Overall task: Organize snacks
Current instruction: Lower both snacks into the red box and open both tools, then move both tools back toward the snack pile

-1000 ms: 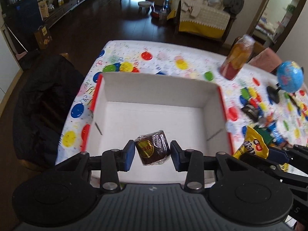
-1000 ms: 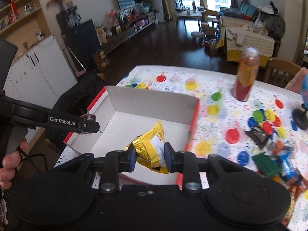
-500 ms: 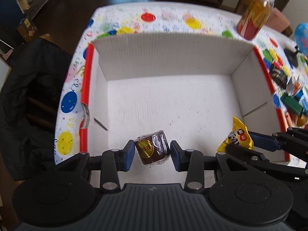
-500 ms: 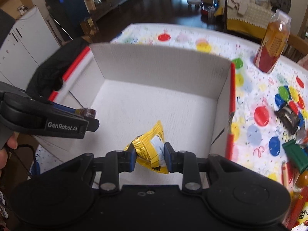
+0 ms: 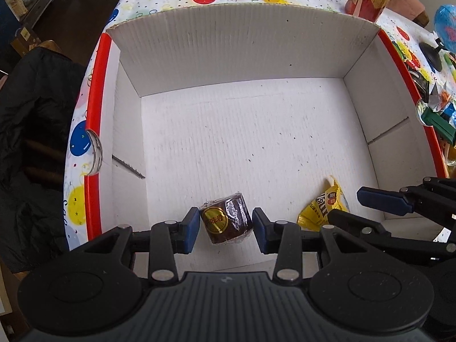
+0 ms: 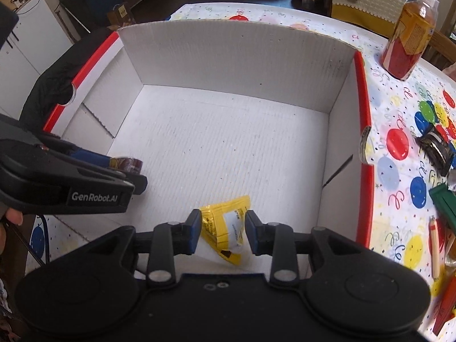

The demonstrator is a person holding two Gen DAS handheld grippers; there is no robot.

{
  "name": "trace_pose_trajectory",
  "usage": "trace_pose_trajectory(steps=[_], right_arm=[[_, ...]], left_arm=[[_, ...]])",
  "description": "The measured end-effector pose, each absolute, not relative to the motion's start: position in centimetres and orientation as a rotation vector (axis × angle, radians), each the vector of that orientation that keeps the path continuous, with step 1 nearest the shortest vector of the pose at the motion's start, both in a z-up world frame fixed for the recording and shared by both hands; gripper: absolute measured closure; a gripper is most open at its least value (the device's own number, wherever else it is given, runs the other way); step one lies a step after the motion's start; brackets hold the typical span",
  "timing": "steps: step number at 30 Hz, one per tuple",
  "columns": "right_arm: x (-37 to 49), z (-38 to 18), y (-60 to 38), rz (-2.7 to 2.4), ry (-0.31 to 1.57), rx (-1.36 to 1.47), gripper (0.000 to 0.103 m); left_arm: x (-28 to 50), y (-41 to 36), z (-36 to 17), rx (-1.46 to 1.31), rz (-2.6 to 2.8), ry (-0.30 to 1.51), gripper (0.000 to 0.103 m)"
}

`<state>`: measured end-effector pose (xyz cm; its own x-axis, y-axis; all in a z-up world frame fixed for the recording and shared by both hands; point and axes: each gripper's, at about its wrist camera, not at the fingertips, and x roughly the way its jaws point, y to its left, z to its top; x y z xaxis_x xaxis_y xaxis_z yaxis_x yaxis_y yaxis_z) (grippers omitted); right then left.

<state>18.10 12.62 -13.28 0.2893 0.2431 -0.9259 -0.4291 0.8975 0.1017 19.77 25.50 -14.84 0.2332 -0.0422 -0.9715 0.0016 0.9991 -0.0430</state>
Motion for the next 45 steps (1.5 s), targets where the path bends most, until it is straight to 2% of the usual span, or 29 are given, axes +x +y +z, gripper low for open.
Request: trace_pose_trajectory(steps=[3, 6, 16, 20, 23, 26, 29, 35, 45], right_arm=[[17.9, -12.9, 12.3, 0.448, 1.188, -0.167, 0.067], [17.6, -12.4, 11.9, 0.449, 1.176, -0.154, 0.059], [15.6, -8.7, 10.3, 0.461, 1.088, -0.087, 0.036], [14.6, -7.0, 9.5, 0.464, 1.053, -0.053, 0.031], [13.7, -5.6, 8.9, 0.463, 1.017, -0.032, 0.023], [12.8, -4.2, 8.3, 0.463, 0.98, -0.013, 0.02], [11.9, -3.1, 7.6, 0.463, 0.947, 0.006, 0.011], [10.4, -1.2, 6.0, 0.462, 0.89, 0.037, 0.009], [8.5, 0.0, 0.9, 0.364, 0.803, 0.045, 0.008]], left_arm=[[19.5, 25.7, -14.6, -0.042, -0.034, 1.326, 0.062], [19.2, 25.9, -14.2, -0.054, -0.036, 1.315, 0.053], [17.0, 26.4, -10.8, -0.067, -0.054, 1.214, 0.052], [15.9, 26.2, -9.0, -0.062, -0.069, 1.147, 0.052], [14.9, 26.1, -7.4, -0.069, -0.064, 1.076, 0.052], [14.1, 25.8, -6.0, -0.068, -0.065, 1.018, 0.047], [13.2, 25.4, -4.7, -0.07, -0.078, 0.969, 0.045], [11.9, 24.5, -3.2, -0.083, -0.102, 0.918, 0.036], [11.3, 21.4, -2.6, -0.107, -0.142, 0.903, 0.035]])
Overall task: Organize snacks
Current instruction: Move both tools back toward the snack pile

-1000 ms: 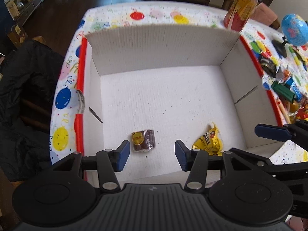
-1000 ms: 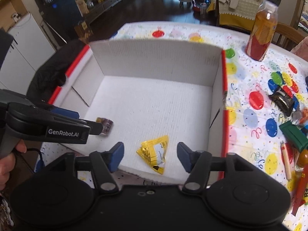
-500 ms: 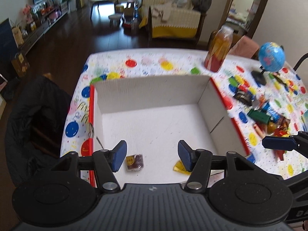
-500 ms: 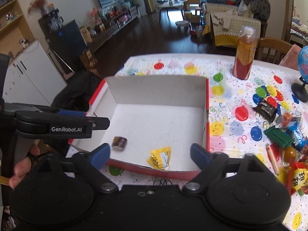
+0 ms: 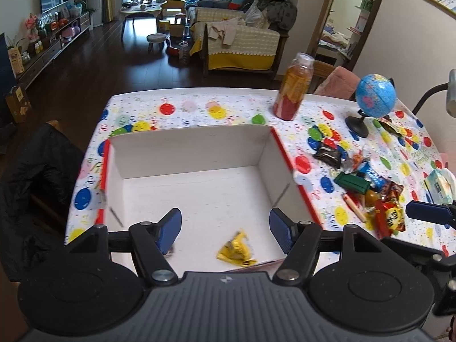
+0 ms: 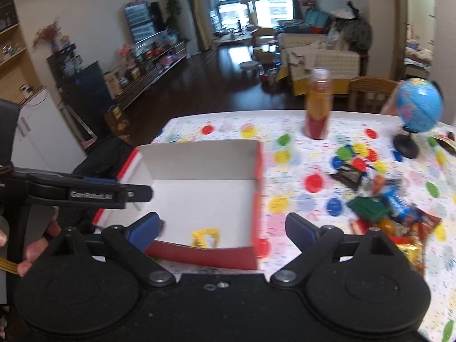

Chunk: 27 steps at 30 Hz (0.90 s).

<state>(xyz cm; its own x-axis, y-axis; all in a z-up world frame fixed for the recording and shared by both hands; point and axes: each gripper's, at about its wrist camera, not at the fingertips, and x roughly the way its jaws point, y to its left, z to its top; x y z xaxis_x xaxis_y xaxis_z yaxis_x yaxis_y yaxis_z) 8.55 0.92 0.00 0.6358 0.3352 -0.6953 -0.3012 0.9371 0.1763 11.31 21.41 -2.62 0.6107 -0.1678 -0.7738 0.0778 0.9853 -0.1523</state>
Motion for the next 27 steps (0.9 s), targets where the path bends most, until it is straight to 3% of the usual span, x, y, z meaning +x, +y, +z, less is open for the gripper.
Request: trace_pose_trajectory(steps=[10, 27], right_arm=[[7.1, -1.6, -7.0, 0.289, 0.812, 0.019, 0.011], [8.5, -5.5, -22.8, 0.167, 0.861, 0.059, 0.019]], left_arm=[[11.1, 13.8, -3.4, -0.066, -0.165, 0.901, 0.035], [13.7, -2.4, -8.2, -0.032, -0.268, 1.055, 0.035]])
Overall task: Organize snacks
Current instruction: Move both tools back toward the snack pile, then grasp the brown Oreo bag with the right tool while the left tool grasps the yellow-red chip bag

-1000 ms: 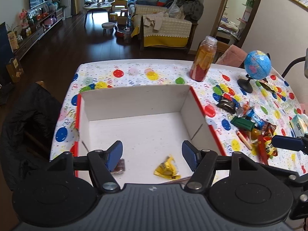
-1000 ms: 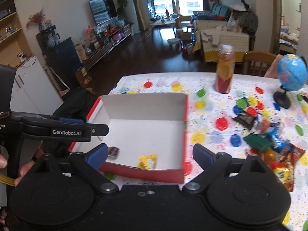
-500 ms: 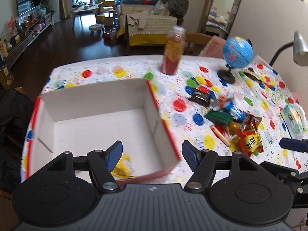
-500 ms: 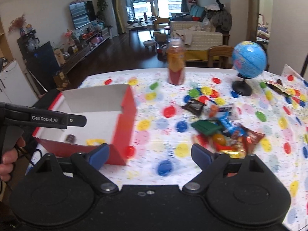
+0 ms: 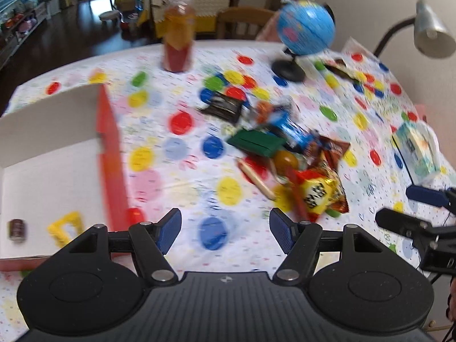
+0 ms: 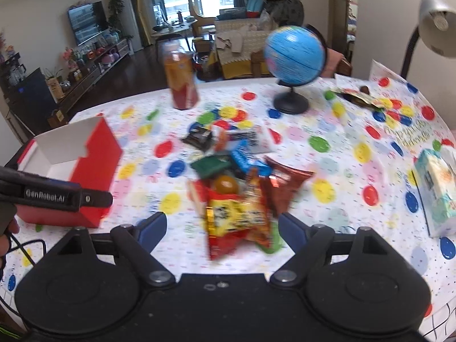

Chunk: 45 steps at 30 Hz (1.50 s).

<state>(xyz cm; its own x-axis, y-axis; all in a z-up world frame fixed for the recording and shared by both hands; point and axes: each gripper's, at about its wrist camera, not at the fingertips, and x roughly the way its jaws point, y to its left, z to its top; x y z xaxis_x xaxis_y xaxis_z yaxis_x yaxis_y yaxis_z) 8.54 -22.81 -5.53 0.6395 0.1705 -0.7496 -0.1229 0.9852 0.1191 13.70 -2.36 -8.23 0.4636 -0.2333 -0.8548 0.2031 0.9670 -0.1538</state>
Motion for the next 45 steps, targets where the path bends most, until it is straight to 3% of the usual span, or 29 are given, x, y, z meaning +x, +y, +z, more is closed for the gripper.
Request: trace_pose_trajectory(steps=[7, 19, 24, 29, 36, 41, 45], right_arm=[[11.2, -7.7, -28.2, 0.118, 0.893, 0.118, 0.019], [18.3, -12.3, -31.7, 0.078, 0.988, 0.255, 0.022], [20.7, -14.6, -31.8, 0.074, 1.032, 0.348, 0.029], [21.9, -16.1, -31.5, 0.081, 1.068, 0.409, 0.029], [22.6, -17.3, -31.4, 0.082, 1.091, 0.45, 0.03], [22.7, -17.5, -31.2, 0.099, 1.086, 0.475, 0.043], [22.5, -17.3, -31.2, 0.1, 1.079, 0.469, 0.052]], left_arm=[[15.2, -8.0, -10.6, 0.037, -0.313, 1.107, 0.035], [17.3, -17.2, -12.1, 0.344, -0.578, 1.035, 0.035], [17.0, -19.3, -13.9, 0.49, -0.608, 0.998, 0.035], [16.3, -20.7, -15.5, 0.661, -0.642, 0.935, 0.035], [17.4, -21.1, -16.5, 0.655, -0.68, 0.981, 0.035], [18.5, -20.2, -16.5, 0.566, -0.684, 1.019, 0.036], [18.4, -19.8, -16.3, 0.528, -0.681, 1.018, 0.047]])
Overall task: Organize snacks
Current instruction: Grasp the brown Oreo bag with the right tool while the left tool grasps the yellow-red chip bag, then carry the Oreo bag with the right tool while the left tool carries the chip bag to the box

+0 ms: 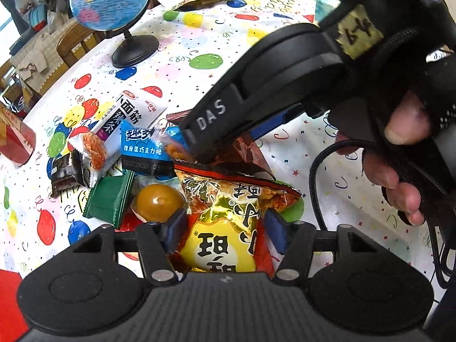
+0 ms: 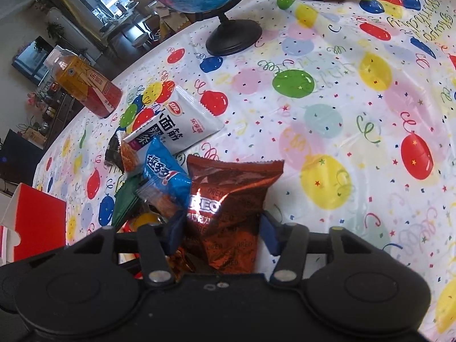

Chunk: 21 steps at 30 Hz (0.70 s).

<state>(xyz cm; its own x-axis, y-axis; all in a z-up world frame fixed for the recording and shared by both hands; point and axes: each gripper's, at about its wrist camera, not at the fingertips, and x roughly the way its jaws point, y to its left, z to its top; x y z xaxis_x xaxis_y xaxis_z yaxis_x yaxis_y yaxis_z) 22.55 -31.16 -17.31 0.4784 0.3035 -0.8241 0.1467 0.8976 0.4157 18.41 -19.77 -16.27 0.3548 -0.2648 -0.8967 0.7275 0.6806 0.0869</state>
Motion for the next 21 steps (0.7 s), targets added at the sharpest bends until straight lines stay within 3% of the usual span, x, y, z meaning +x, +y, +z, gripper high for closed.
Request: trace_pose_trajectory(steps=[7, 21], right_arm=[[21.1, -16.2, -31.5, 0.091, 1.052, 0.471, 0.067], [16.2, -12.1, -31.2, 0.1, 1.003, 0.455, 0.069]], left_arm=[[18.1, -19.0, -15.8, 0.46, -0.644, 1.038, 0.054], [15.3, -14.6, -12.8, 0.264, -0.516, 1.069, 0.054]])
